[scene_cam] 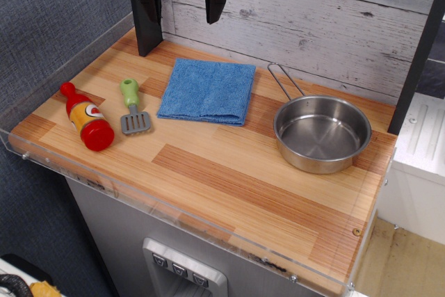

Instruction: Move the blue towel to the front right corner of the table with the silver pot in front of it.

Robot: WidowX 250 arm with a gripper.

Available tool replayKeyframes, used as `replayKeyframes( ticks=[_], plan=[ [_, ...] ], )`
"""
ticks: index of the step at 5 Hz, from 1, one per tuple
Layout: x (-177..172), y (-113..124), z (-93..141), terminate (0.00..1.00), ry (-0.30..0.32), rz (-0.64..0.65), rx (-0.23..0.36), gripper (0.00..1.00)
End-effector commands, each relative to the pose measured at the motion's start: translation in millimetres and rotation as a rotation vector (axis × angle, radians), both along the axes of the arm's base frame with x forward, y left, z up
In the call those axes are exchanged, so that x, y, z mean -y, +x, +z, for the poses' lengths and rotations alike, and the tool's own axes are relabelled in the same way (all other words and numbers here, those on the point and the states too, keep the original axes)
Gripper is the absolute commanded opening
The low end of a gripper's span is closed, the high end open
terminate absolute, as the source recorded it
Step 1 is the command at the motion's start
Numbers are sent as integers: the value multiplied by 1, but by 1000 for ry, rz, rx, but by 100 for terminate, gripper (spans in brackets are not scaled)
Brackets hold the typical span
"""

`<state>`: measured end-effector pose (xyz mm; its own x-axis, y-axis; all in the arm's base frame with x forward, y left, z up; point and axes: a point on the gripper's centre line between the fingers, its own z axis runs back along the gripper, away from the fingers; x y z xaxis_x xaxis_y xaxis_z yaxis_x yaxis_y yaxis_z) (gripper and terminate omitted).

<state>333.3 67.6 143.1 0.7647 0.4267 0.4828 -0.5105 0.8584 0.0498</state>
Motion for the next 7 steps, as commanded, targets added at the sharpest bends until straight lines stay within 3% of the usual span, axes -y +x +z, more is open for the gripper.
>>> replayKeyframes(
  ticks=[1,2,4,6,7],
  plan=[
    [0,0,0,0,0,0,0,100],
    [-12,11,-7,0,-32,69,-90,100],
    [-21,20,-23,0,-207,117,-119,100],
    [-13,15,-45,0,-250,46,-35,100],
    [-6,16,-64,0,-223,27,-44,100]
  ],
)
